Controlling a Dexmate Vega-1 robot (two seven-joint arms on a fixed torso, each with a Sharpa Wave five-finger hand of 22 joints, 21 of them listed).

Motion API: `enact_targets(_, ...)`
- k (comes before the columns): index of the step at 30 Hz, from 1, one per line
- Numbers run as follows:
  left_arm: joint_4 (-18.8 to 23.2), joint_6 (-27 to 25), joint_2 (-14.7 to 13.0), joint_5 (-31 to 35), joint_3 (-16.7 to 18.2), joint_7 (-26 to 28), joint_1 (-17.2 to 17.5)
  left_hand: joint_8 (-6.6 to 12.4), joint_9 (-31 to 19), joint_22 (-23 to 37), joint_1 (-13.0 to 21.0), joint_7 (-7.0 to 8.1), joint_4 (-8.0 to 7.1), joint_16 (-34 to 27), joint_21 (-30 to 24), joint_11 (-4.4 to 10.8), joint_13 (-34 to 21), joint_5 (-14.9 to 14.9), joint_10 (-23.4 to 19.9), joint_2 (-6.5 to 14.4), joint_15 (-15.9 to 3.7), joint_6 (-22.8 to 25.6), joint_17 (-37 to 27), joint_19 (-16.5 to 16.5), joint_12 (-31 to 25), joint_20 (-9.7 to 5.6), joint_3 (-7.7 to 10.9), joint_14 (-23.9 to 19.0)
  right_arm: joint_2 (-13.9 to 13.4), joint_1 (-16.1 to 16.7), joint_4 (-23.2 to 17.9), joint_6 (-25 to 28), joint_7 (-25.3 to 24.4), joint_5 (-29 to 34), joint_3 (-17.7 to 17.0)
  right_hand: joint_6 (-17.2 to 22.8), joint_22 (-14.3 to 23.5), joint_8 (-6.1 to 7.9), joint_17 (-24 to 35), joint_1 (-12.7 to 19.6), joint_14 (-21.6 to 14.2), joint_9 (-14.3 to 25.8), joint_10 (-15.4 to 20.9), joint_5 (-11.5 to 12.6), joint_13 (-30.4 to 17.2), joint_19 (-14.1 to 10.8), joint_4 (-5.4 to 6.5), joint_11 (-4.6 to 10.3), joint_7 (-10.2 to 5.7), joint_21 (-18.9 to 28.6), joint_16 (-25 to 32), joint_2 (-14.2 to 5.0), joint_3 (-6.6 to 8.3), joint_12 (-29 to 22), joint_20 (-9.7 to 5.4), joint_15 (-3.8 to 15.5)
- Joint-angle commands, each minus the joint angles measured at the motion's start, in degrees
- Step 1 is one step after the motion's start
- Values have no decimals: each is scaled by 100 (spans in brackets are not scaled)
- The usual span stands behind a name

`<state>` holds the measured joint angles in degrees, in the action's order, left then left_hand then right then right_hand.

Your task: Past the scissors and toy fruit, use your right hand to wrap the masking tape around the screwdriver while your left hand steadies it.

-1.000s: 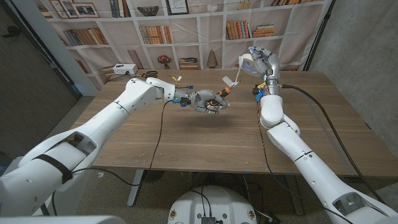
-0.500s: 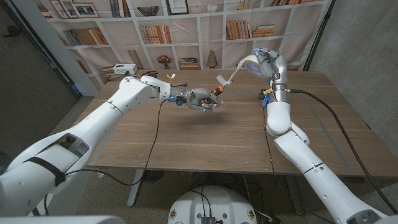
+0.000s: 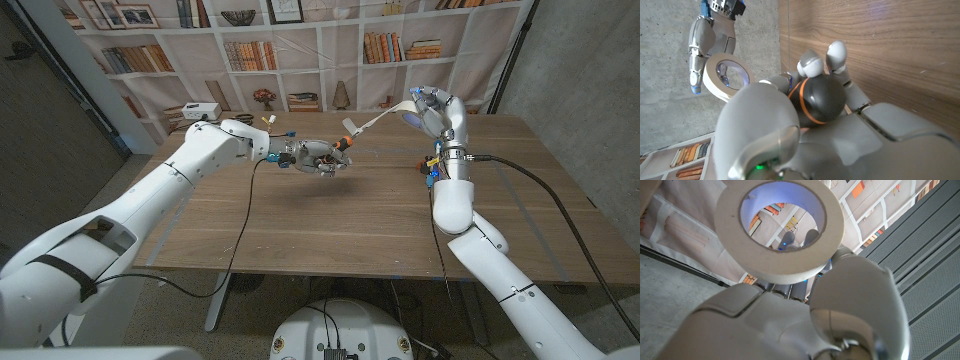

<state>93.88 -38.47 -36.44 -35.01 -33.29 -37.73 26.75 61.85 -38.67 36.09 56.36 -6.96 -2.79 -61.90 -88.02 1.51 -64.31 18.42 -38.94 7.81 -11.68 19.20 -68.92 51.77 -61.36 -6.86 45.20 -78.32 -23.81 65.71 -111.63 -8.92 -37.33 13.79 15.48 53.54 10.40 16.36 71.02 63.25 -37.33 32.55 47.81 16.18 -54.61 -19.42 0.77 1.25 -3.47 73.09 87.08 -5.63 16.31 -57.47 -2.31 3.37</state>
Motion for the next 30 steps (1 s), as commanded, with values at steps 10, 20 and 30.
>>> enact_targets(10,169,-185,-373,1128,-837,-318,-719,-31,171,-150,277,31,78,-41,51,13,186,-77,6,250,-38,80,-44,57,92,-545,39,-28,-385,125,-387,1246,643,1282,277,470,-8,-6,6,198,6,-15,174,21,21,-46,-195,309,400,-19,4,-243,223,33,-366,859)
enact_targets(20,592,-461,-531,2624,-1671,-478,-1338,-108,336,-291,316,94,154,-22,69,3,195,-135,37,253,-36,136,-42,37,117,-542,-9,18,-668,-3,-294,1798,1169,1600,703,472,-9,-30,3,183,8,-42,178,18,76,-41,-190,303,397,-35,-6,-237,219,67,-368,858)
enact_targets(30,800,-661,-515,3623,-2255,-847,-1732,-144,402,-313,336,88,178,10,23,10,229,-170,38,260,-36,155,-24,13,148,-543,-26,24,-715,-151,55,1933,1046,1791,1036,480,-14,-65,-2,194,24,-84,183,22,193,-58,-206,299,400,-54,-29,-219,220,137,-392,861)
